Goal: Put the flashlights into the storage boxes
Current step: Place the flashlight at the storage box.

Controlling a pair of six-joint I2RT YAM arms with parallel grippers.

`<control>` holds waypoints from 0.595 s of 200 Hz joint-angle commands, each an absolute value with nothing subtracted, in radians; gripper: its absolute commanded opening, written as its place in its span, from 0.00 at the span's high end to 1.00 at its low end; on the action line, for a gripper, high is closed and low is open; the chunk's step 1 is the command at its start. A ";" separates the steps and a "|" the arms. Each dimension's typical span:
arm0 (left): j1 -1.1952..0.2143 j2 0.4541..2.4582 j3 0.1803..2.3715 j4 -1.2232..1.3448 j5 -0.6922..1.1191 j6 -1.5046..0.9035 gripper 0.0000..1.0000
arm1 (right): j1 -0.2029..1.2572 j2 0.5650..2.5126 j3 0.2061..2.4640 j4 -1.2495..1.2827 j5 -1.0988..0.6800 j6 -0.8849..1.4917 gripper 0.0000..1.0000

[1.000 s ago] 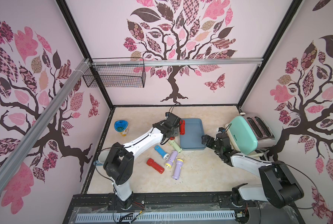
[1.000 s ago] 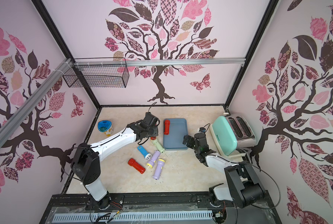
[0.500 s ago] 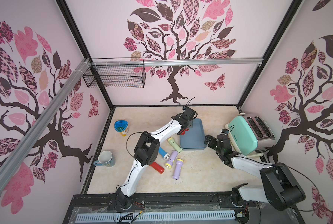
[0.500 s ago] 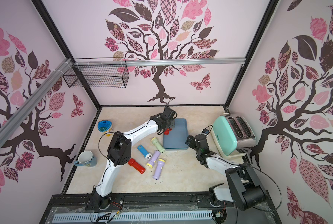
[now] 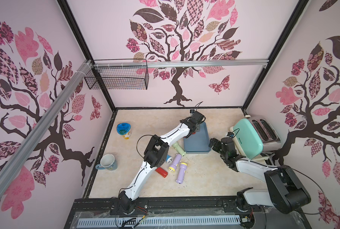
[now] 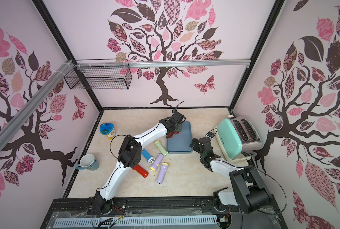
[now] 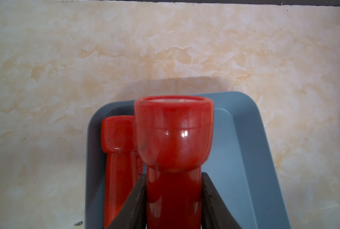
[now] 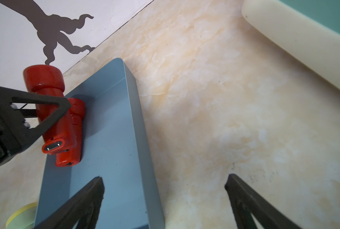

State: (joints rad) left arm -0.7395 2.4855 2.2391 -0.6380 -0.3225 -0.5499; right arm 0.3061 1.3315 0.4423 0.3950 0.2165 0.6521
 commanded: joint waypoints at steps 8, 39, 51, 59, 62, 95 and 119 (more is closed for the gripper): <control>-0.742 2.513 2.293 -0.641 -0.349 -0.553 0.68 | 0.301 1.328 0.465 0.400 0.244 0.653 0.01; -0.742 2.532 2.305 -0.653 -0.352 -0.545 0.64 | 0.302 1.323 0.469 0.395 0.226 0.640 0.00; -0.741 2.529 2.313 -0.667 -0.337 -0.548 0.61 | 0.302 1.318 0.473 0.390 0.225 0.635 0.01; -0.741 2.523 2.310 -0.674 -0.332 -0.550 0.58 | 0.302 1.313 0.475 0.386 0.224 0.628 0.00; -0.741 2.520 2.310 -0.675 -0.330 -0.550 0.58 | 0.302 1.312 0.476 0.382 0.226 0.626 0.01; -0.742 2.475 2.290 -0.682 -0.334 -0.544 0.47 | 0.302 1.275 0.467 0.359 0.235 0.615 0.01; -0.741 2.411 2.246 -0.690 -0.322 -0.565 0.41 | 0.301 1.235 0.478 0.311 0.239 0.592 0.00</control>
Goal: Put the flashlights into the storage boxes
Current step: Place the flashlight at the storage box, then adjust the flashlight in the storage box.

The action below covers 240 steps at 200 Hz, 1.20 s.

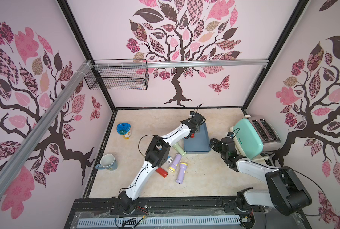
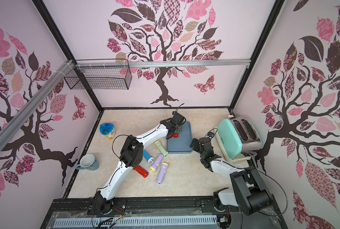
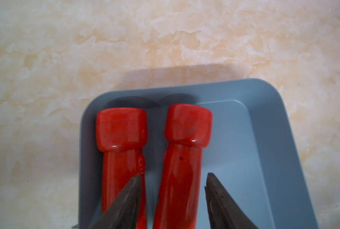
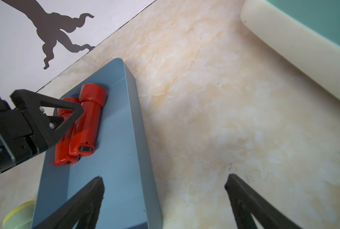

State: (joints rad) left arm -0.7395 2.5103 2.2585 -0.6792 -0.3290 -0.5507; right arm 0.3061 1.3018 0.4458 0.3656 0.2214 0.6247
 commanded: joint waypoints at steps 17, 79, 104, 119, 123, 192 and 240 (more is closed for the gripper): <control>-0.742 2.344 2.205 -0.695 -0.335 -0.562 0.41 | 0.302 1.201 0.474 0.284 0.242 0.583 0.00; -0.736 1.794 1.513 -0.666 -0.493 -0.579 0.36 | 0.304 1.173 0.522 0.254 0.192 0.565 0.02; -0.718 1.531 1.106 -0.620 -0.553 -0.645 0.35 | 0.320 1.233 0.582 0.286 0.096 0.649 0.02; -0.695 1.413 0.909 -0.589 -0.561 -0.677 0.35 | 0.343 1.303 0.659 0.260 0.002 0.671 0.03; -0.685 1.387 0.865 -0.591 -0.559 -0.684 0.35 | 0.350 1.324 0.691 0.245 -0.024 0.670 0.02; -0.610 1.117 0.626 -0.591 -0.555 -0.815 0.02 | 0.359 1.682 1.042 0.102 -0.059 0.582 0.01; -0.714 1.106 0.634 -0.683 -0.803 -0.754 0.02 | 0.350 1.926 1.274 -0.024 -0.168 0.558 0.01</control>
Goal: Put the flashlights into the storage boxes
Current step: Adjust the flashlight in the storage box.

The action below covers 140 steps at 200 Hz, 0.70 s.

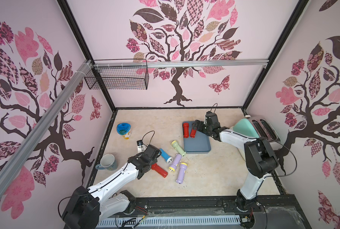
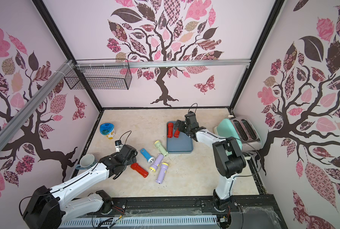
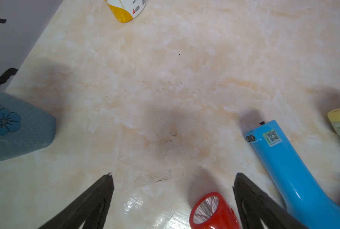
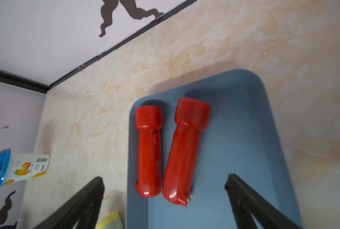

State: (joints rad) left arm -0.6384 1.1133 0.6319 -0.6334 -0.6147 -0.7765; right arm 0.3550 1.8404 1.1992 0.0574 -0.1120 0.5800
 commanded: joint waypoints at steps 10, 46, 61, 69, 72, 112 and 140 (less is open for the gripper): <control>-0.738 1.103 0.617 -0.694 -0.878 -0.796 0.02 | 0.347 1.954 1.294 -0.023 -0.158 0.557 0.00; -0.734 1.078 0.559 -0.607 -0.836 -0.750 0.02 | 0.321 2.048 1.401 -0.037 -0.176 0.548 0.01; -0.732 1.080 0.558 -0.601 -0.836 -0.745 0.02 | 0.316 2.095 1.470 -0.081 -0.209 0.553 0.01; -0.732 1.081 0.561 -0.611 -0.836 -0.751 0.02 | 0.317 2.115 1.492 -0.089 -0.231 0.556 0.01; -0.732 1.082 0.563 -0.615 -0.836 -0.755 0.02 | 0.317 2.123 1.500 -0.089 -0.239 0.561 0.01; -0.738 1.041 0.550 -0.626 -0.846 -0.766 0.03 | 0.314 2.168 1.540 -0.091 -0.236 0.632 0.00; -0.738 1.013 0.537 -0.611 -0.847 -0.761 0.02 | 0.314 2.179 1.548 -0.054 -0.291 0.712 0.01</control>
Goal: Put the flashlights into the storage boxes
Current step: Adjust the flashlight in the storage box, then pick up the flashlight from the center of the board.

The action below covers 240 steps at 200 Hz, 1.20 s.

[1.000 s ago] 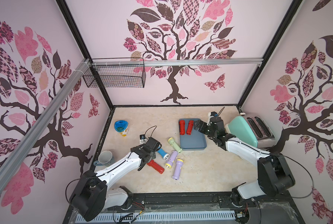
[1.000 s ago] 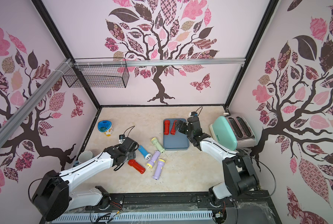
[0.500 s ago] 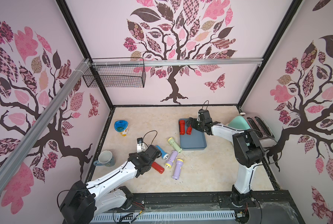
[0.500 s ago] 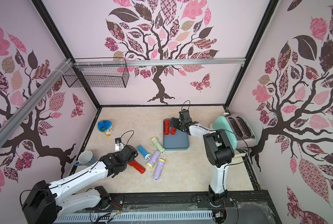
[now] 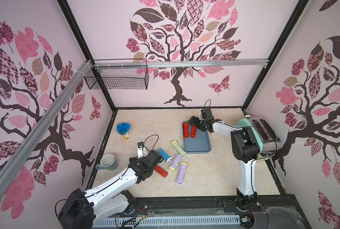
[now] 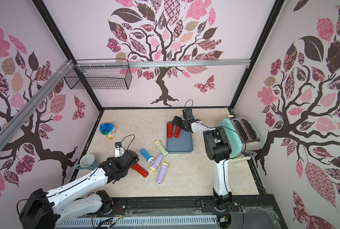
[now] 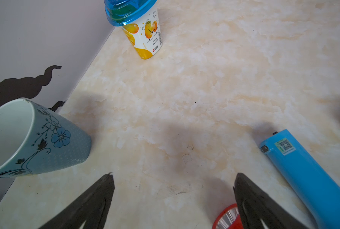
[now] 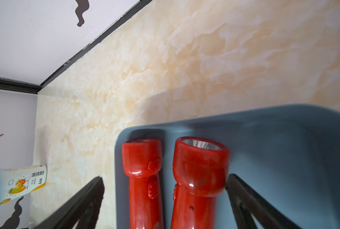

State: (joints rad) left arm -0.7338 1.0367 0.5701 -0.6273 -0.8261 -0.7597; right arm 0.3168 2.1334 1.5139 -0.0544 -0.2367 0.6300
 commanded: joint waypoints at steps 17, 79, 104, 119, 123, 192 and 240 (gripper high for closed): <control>-0.738 1.008 0.532 -0.609 -0.852 -0.763 0.02 | 0.314 2.180 1.548 -0.017 -0.308 0.770 0.00; -0.738 1.010 0.532 -0.610 -0.857 -0.767 0.03 | 0.321 2.175 1.563 -0.008 -0.321 0.790 0.00; -0.738 1.012 0.533 -0.606 -0.855 -0.764 0.02 | 0.320 2.132 1.539 -0.025 -0.285 0.754 0.00; -0.738 1.008 0.532 -0.604 -0.856 -0.763 0.02 | 0.320 2.083 1.527 -0.067 -0.233 0.708 0.00; -0.739 1.004 0.531 -0.602 -0.855 -0.760 0.02 | 0.322 2.069 1.527 -0.093 -0.212 0.692 0.00; -0.738 0.910 0.491 -0.569 -0.840 -0.728 0.02 | 0.515 1.710 1.258 -0.174 -0.028 0.500 0.07; -0.738 0.894 0.486 -0.581 -0.848 -0.741 0.02 | 0.670 1.512 1.009 -0.201 -0.041 0.603 0.15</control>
